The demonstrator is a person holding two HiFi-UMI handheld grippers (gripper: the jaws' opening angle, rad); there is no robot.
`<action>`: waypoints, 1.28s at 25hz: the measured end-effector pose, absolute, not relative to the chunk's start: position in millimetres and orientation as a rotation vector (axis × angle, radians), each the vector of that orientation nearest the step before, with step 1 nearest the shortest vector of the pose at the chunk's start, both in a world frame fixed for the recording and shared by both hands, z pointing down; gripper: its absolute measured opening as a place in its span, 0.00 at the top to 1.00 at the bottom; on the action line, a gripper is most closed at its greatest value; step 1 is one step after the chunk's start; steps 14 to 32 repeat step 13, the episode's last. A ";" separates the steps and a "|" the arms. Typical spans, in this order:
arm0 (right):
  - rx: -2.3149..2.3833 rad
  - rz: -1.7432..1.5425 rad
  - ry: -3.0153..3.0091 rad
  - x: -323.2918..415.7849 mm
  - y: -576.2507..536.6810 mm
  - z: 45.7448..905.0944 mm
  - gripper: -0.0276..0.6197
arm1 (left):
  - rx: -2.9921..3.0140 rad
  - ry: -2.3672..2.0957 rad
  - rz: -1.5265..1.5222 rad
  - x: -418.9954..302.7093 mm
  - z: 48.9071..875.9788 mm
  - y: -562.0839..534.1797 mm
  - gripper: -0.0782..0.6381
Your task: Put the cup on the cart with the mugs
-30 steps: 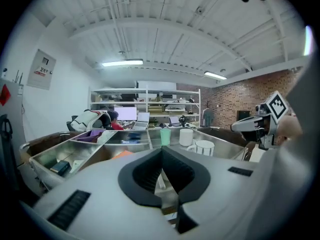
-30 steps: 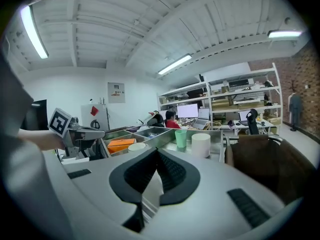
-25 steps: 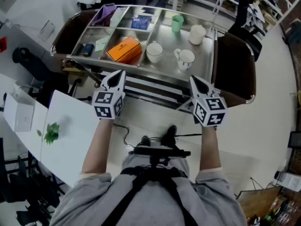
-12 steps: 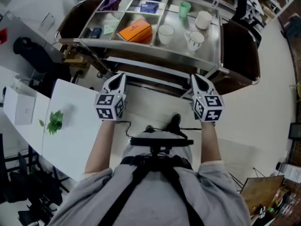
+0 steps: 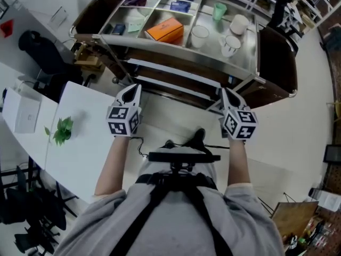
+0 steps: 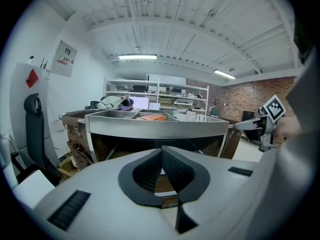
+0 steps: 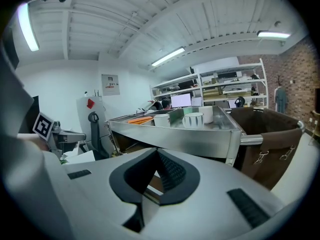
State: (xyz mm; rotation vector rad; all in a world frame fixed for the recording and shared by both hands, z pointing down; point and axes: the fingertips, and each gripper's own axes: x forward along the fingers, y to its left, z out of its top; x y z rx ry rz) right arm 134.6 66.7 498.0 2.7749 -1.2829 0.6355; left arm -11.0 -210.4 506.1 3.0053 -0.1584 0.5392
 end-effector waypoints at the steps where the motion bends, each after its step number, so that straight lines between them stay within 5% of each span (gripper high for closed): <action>1: 2.775 0.636 -1.283 134.1 66.6 498.3 0.95 | 3.003 -0.155 0.541 -11.5 507.6 -210.0 0.89; 32: 2.777 0.671 -1.268 131.9 72.9 509.5 0.95 | 2.992 -0.130 0.570 -15.3 518.0 -202.1 0.89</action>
